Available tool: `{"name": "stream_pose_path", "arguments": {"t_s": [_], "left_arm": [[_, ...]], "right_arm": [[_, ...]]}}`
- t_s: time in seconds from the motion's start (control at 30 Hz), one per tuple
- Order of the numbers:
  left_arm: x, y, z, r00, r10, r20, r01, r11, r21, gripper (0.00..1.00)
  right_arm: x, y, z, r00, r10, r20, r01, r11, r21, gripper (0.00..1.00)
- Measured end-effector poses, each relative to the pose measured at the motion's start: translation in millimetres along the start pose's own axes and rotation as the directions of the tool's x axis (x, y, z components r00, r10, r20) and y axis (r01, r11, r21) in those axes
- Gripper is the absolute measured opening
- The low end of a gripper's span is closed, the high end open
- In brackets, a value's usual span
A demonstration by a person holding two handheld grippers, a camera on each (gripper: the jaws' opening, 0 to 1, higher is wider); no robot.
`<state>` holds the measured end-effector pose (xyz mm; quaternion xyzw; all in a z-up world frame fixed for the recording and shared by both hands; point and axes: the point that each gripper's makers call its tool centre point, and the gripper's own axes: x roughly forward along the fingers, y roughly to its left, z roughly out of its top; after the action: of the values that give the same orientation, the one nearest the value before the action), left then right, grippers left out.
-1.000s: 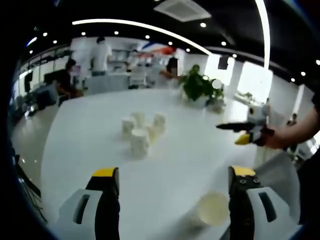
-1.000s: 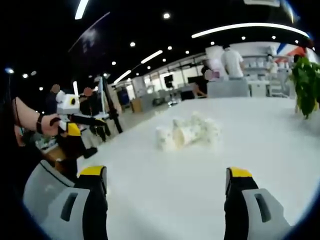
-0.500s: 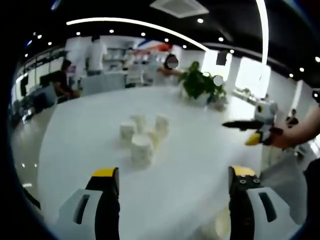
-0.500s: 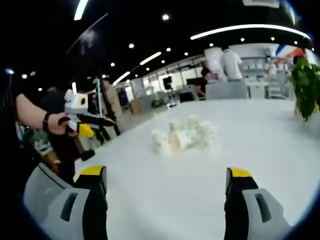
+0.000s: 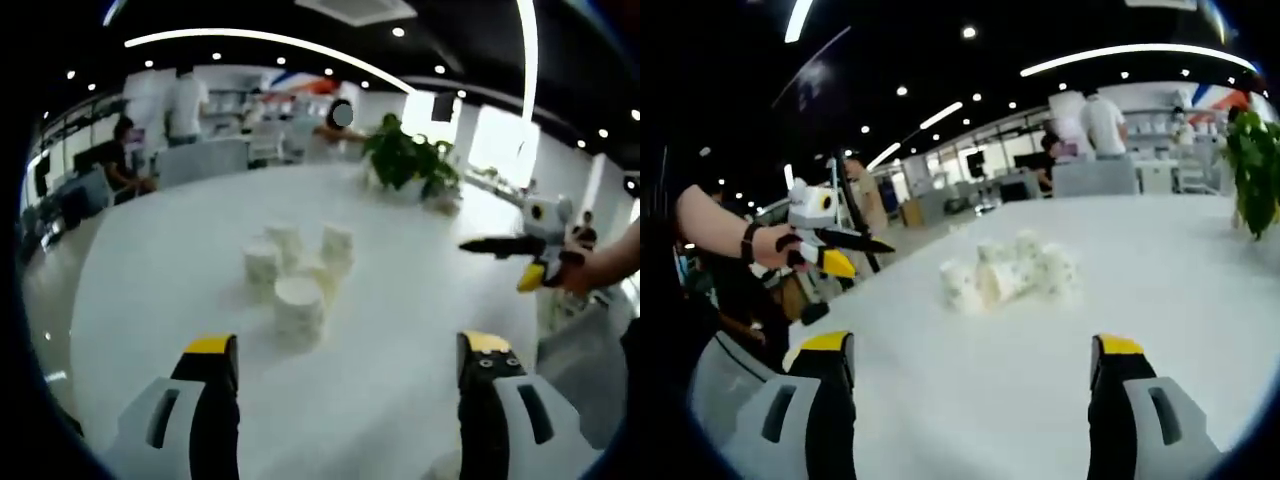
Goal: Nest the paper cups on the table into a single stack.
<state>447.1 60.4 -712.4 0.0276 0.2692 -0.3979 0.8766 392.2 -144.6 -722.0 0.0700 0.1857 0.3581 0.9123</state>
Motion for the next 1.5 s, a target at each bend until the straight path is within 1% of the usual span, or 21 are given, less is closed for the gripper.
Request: {"name": "stream_pose_path", "arguments": {"t_s": [0.1, 0.2, 0.27, 0.33, 0.47, 0.53, 0.63, 0.73, 0.8, 1.0, 1.1, 1.2, 1.27, 1.4, 1.5], "left_arm": [[5, 6.9, 0.4, 1.0, 0.008, -0.005, -0.008, 1.0, 0.005, 0.88], [11, 17.4, 0.2, 1.0, 0.028, -0.014, -0.028, 0.999, 0.016, 0.88], [16, 21.1, -0.2, 0.999, 0.026, -0.02, -0.026, 1.0, 0.014, 0.87], [22, 24.0, -3.4, 0.999, 0.024, -0.04, -0.023, 0.999, 0.027, 0.86], [33, 23.2, -0.9, 0.999, 0.015, -0.042, -0.014, 0.999, 0.033, 0.87], [38, 22.3, -0.6, 0.998, 0.014, -0.054, -0.011, 0.998, 0.067, 0.85], [45, 22.8, -1.0, 0.998, 0.005, -0.058, -0.001, 0.997, 0.071, 0.83], [53, 26.9, -5.2, 0.997, 0.011, -0.08, -0.005, 0.998, 0.067, 0.83], [59, 29.2, -6.0, 0.996, 0.014, -0.088, -0.008, 0.997, 0.071, 0.82], [77, 30.2, -7.5, 0.995, -0.007, -0.102, 0.016, 0.997, 0.082, 0.77], [84, 32.7, -5.1, 0.995, -0.003, -0.1, 0.011, 0.997, 0.081, 0.75], [94, 33.6, -3.3, 0.995, -0.012, -0.101, 0.019, 0.997, 0.074, 0.74], [98, 36.5, -4.4, 0.993, -0.011, -0.115, 0.022, 0.995, 0.094, 0.73], [105, 40.3, -1.1, 0.993, -0.024, -0.112, 0.035, 0.995, 0.096, 0.71], [110, 40.9, -0.3, 0.992, -0.033, -0.123, 0.047, 0.993, 0.112, 0.68]], "right_arm": [[2, -1, 1.2, 1.0, -0.001, 0.003, 0.001, 1.0, 0.003, 0.96], [3, -1, 1.2, 1.0, 0.002, 0.002, -0.002, 1.0, 0.011, 0.95], [3, -2, 2.2, 1.0, 0.001, 0.007, -0.001, 1.0, 0.013, 0.95], [3, -2, 3.7, 1.0, -0.001, 0.014, 0.001, 1.0, 0.017, 0.95], [2, -4, 2.4, 1.0, 0.0, 0.012, 0.0, 1.0, 0.023, 0.95], [2, -6, -0.1, 1.0, 0.001, 0.007, -0.001, 1.0, 0.027, 0.94], [2, -6, -2.4, 1.0, -0.001, 0.004, 0.001, 0.999, 0.032, 0.94], [1, -7, -4.2, 1.0, -0.003, 0.003, 0.002, 0.999, 0.04, 0.94], [1, -5, -8.6, 1.0, 0.005, -0.012, -0.004, 0.999, 0.047, 0.93], [-2, -3, -11.8, 1.0, 0.007, -0.019, -0.006, 0.999, 0.045, 0.92], [-4, -5, -13.2, 1.0, -0.003, -0.013, 0.004, 0.998, 0.064, 0.92], [-4, -6, -15.2, 1.0, -0.011, -0.011, 0.012, 0.997, 0.075, 0.92], [-4, -7, -16.6, 1.0, -0.016, -0.012, 0.017, 0.996, 0.085, 0.92], [-5, -8, -19.1, 1.0, -0.024, -0.01, 0.025, 0.995, 0.098, 0.91], [-7, -7, -22.2, 1.0, -0.027, -0.011, 0.028, 0.994, 0.106, 0.91]]}}
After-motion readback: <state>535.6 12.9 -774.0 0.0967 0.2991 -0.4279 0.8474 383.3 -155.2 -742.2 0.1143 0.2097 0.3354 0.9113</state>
